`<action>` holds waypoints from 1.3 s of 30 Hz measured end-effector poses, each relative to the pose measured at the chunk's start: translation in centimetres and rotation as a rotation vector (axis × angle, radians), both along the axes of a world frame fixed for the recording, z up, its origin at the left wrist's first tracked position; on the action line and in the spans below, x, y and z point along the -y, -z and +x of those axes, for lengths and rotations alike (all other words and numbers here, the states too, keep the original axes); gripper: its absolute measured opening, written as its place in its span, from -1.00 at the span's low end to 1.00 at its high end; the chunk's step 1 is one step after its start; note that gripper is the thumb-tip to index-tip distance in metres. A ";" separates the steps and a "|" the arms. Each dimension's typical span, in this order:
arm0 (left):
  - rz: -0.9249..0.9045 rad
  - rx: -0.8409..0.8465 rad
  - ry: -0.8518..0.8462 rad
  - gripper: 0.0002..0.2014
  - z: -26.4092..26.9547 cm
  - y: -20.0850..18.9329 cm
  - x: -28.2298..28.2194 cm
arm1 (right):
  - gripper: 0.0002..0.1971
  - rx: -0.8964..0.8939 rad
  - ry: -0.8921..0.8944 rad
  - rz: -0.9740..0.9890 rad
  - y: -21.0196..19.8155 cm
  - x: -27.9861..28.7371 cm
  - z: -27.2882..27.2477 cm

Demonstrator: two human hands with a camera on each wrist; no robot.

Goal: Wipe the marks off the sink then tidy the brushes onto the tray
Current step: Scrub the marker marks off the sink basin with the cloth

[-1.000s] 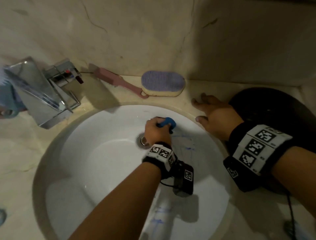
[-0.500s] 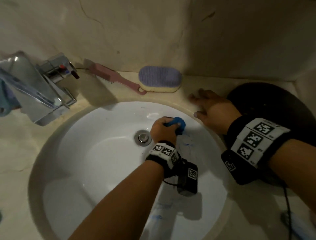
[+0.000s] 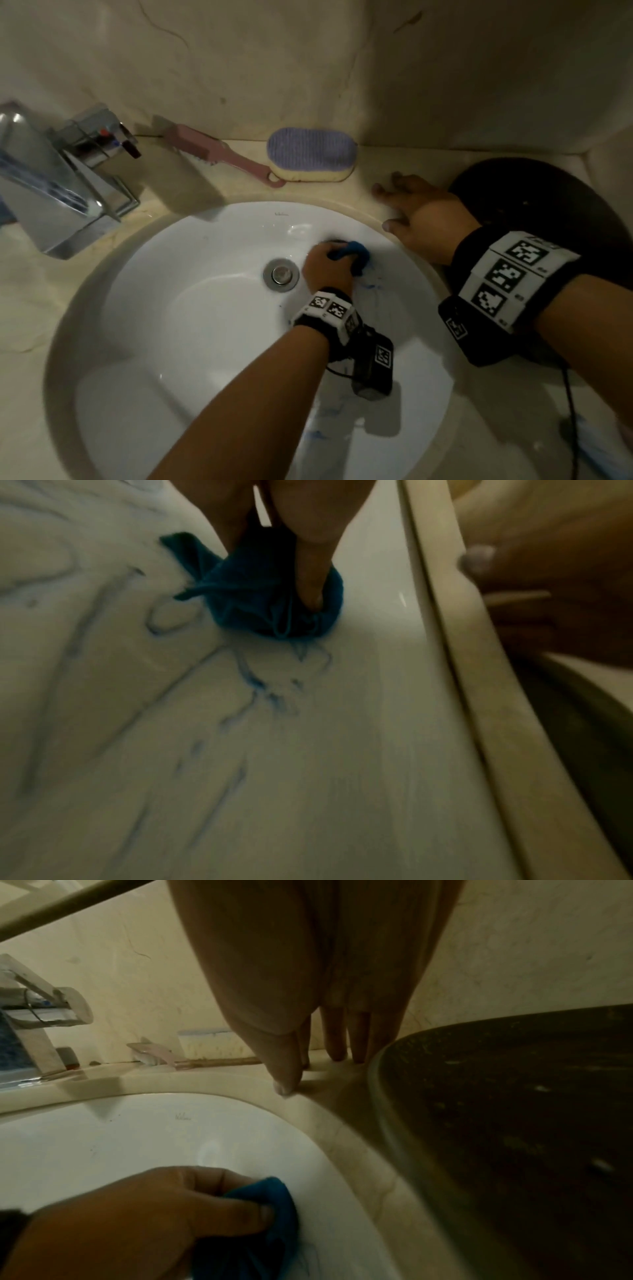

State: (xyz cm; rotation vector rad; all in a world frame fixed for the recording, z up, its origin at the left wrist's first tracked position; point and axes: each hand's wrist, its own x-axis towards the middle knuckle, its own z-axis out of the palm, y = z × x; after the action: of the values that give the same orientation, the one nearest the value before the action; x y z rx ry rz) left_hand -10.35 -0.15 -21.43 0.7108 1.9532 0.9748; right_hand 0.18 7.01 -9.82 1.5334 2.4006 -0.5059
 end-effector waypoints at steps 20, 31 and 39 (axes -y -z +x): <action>0.059 0.009 -0.648 -0.65 -12.3 0.3 4.5 | -0.39 0.061 -0.005 -0.033 -1.0 0.3 -0.7; 0.106 0.081 -0.311 -0.81 -5.1 0.2 -0.5 | -0.39 0.009 0.009 0.006 -0.2 0.3 -0.1; 0.118 0.121 -0.275 -0.84 -3.6 -0.1 0.3 | -0.32 0.138 -0.119 -0.029 -0.7 0.6 0.3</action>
State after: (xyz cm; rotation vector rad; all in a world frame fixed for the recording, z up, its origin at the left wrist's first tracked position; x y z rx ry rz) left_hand -13.94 -0.48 -21.32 0.4419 1.9308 1.2780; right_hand 0.51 6.46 -9.10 1.3568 2.3505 -0.3947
